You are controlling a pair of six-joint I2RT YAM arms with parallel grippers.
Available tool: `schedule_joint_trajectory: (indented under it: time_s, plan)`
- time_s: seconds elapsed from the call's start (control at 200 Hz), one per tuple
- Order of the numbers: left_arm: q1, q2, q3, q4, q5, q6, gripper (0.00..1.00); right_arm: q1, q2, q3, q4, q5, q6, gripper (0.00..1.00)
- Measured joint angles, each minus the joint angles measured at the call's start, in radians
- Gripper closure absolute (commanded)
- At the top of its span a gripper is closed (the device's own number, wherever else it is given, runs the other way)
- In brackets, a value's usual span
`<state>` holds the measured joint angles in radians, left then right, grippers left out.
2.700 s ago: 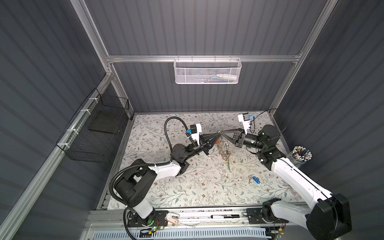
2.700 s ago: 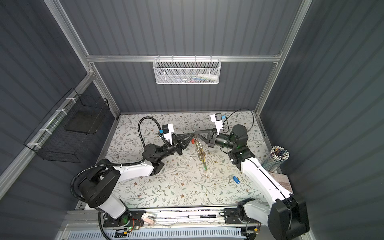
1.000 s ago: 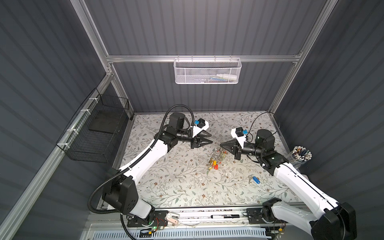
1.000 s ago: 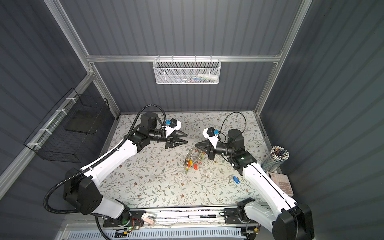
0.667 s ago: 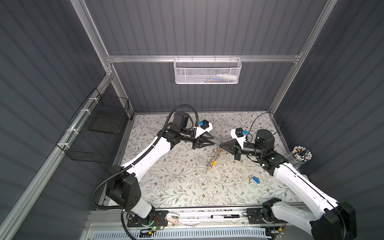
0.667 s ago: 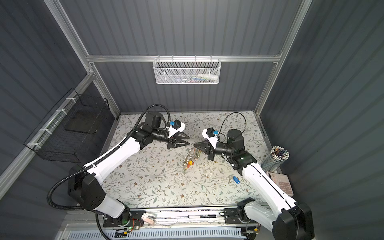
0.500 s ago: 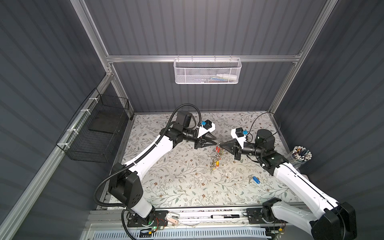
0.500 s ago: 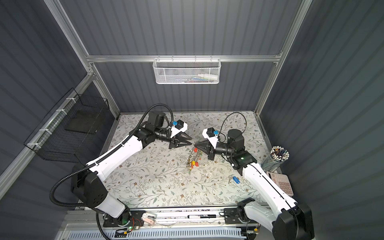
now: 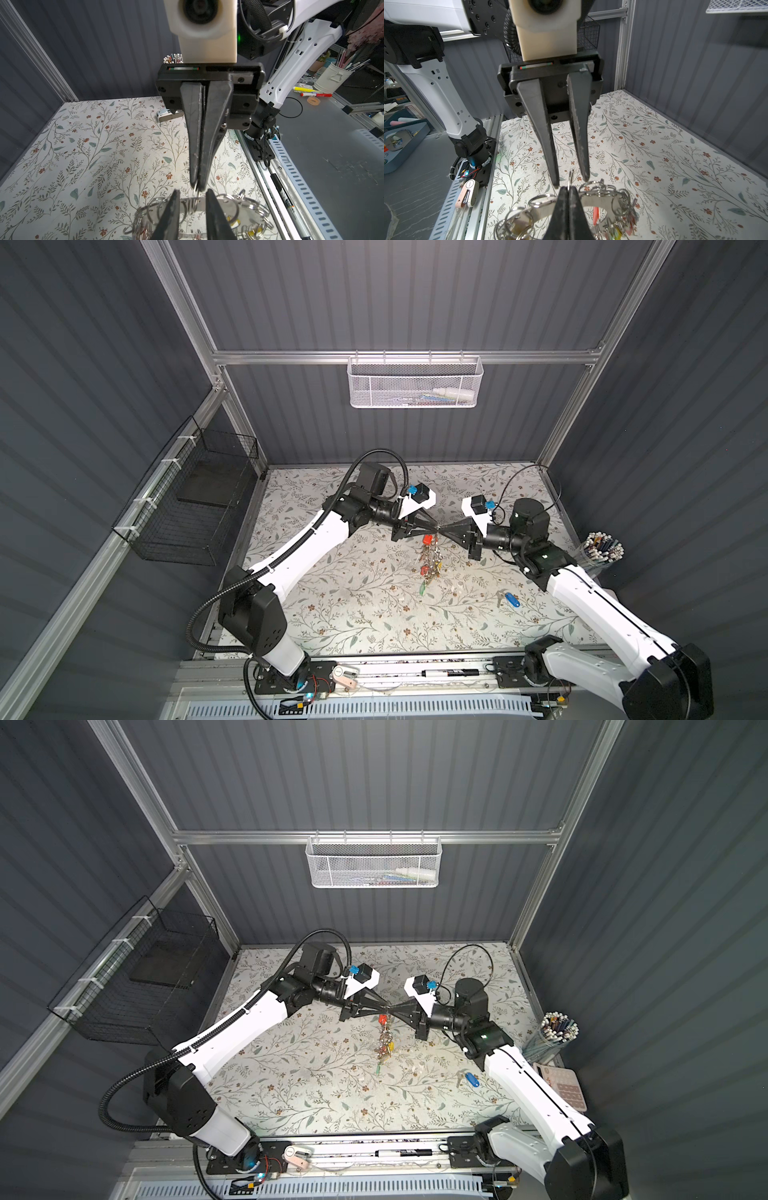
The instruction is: Put the keys on the keyring
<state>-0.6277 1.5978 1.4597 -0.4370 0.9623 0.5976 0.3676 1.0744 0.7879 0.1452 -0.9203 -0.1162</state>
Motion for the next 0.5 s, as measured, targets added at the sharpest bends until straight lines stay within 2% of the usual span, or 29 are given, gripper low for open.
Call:
schedule_joint_trajectory:
  time_s: [0.35, 0.5]
  plan:
    - [0.000, 0.000, 0.004, -0.014, -0.001, -0.001, 1.00, 0.000, 0.001, 0.000, 0.012, 0.001, 0.000, 1.00]
    - [0.000, 0.000, 0.005, -0.011, 0.000, -0.019, 1.00, 0.000, 0.001, 0.000, 0.015, 0.002, 0.000, 0.99]
